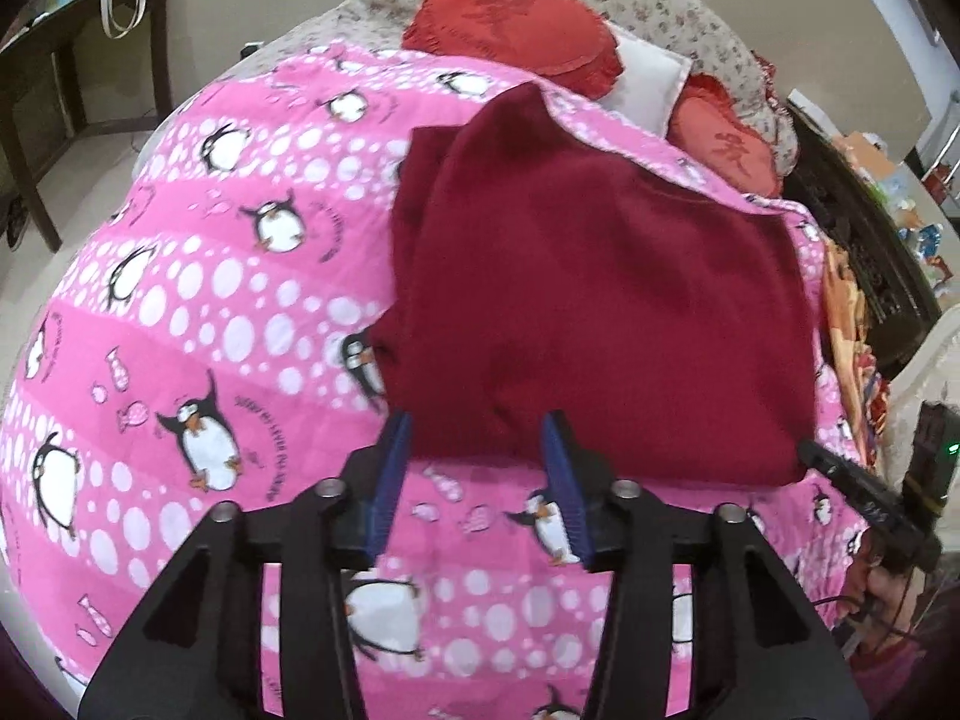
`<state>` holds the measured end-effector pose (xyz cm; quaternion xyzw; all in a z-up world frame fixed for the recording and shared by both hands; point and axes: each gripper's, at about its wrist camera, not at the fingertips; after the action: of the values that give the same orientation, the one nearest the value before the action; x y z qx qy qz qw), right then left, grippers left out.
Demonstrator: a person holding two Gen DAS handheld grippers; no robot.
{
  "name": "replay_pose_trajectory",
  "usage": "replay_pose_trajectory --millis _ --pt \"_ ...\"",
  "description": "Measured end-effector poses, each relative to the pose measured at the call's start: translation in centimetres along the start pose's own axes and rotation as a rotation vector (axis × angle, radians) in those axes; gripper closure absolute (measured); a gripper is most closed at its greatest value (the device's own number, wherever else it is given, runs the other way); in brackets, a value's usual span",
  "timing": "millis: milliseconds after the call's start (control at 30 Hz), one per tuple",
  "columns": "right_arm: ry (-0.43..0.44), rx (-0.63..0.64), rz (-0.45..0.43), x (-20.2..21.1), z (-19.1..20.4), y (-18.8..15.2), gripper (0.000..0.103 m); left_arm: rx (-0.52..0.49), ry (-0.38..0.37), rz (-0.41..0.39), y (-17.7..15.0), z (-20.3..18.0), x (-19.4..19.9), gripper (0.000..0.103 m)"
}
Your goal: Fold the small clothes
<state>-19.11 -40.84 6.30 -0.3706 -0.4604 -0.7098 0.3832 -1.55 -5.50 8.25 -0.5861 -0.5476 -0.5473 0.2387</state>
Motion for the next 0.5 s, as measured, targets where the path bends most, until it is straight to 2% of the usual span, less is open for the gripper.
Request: replay_pose_trajectory --millis 33,133,267,300,333,400,500 --pt "-0.034 -0.012 0.017 -0.4 -0.7 -0.1 0.098 0.002 -0.003 -0.004 0.1 -0.2 -0.2 0.051" --pt "0.024 -0.060 0.050 -1.3 -2.0 -0.4 0.098 0.023 -0.008 0.024 0.6 -0.5 -1.4 0.050" --pt "-0.005 -0.001 -0.006 0.7 -0.4 -0.5 0.097 0.041 -0.023 0.050 0.9 -0.8 -2.4 0.050" --pt "-0.031 0.006 -0.019 1.1 -0.2 -0.4 0.090 0.036 -0.009 0.047 1.0 -0.9 -2.4 0.050" --pt "-0.053 0.009 -0.031 1.7 0.0 -0.3 0.072 0.032 0.001 0.042 1.1 -1.1 -2.5 0.050" --pt "-0.040 0.004 -0.047 2.5 0.2 0.0 0.053 0.019 0.018 0.029 1.3 -1.4 -2.5 0.050" --pt "0.015 0.019 -0.068 3.5 1.0 0.7 0.053 0.001 0.034 0.022 1.7 -1.7 -2.7 0.050"
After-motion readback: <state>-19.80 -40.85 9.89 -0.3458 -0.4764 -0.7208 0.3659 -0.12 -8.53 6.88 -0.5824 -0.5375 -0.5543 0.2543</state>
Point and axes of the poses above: each gripper's, at about its wrist camera, not at the fingertips, and x roughly against the way its jaws point, z to its left, y to its top, and after that the axes turned 13 degrees about z, right-handed
